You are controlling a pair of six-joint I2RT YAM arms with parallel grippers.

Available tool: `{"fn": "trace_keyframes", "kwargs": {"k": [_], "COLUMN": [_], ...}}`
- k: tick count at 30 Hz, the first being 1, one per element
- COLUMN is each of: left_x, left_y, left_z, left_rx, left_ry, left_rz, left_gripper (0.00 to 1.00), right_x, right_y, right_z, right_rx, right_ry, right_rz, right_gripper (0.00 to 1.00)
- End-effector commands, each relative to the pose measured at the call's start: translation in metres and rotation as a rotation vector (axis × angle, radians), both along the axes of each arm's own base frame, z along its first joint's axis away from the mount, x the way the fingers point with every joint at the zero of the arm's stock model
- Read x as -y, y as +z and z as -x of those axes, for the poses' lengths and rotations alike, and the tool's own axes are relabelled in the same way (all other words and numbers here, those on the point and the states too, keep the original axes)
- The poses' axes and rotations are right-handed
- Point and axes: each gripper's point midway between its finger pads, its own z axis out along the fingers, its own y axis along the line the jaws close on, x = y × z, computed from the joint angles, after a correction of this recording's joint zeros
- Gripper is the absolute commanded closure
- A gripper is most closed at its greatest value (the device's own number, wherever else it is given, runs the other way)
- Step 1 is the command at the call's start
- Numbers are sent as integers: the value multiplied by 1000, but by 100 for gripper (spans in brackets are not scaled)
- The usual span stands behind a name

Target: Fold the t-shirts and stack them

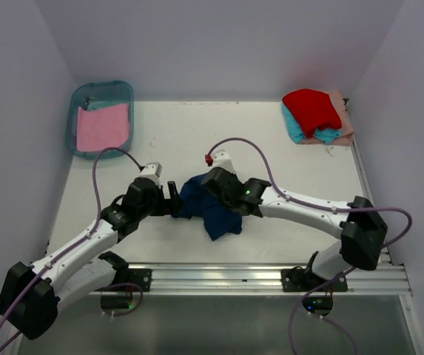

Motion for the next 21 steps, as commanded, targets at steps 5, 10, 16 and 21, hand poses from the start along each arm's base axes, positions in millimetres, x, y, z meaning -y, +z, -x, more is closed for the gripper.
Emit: {"fn": "trace_keyframes", "kwargs": {"k": [5, 10, 16, 21], "left_x": [22, 43, 50, 55], "left_y": [-21, -17, -26, -60], "left_z": [14, 15, -2, -18], "left_rx": [-76, -59, 36, 14], "left_ry": [-128, -229, -233, -236], "left_rz": [47, 71, -11, -104], "left_gripper": [9, 9, 5, 6], "right_x": [77, 88, 87, 86], "right_y": [93, 91, 82, 82], "right_z": [-14, -12, -8, -7], "right_rx": [270, 266, 241, 237], "right_ry": [-223, -233, -219, -212], "right_rz": [68, 105, 83, 70], "right_gripper": [100, 100, 100, 100]}}
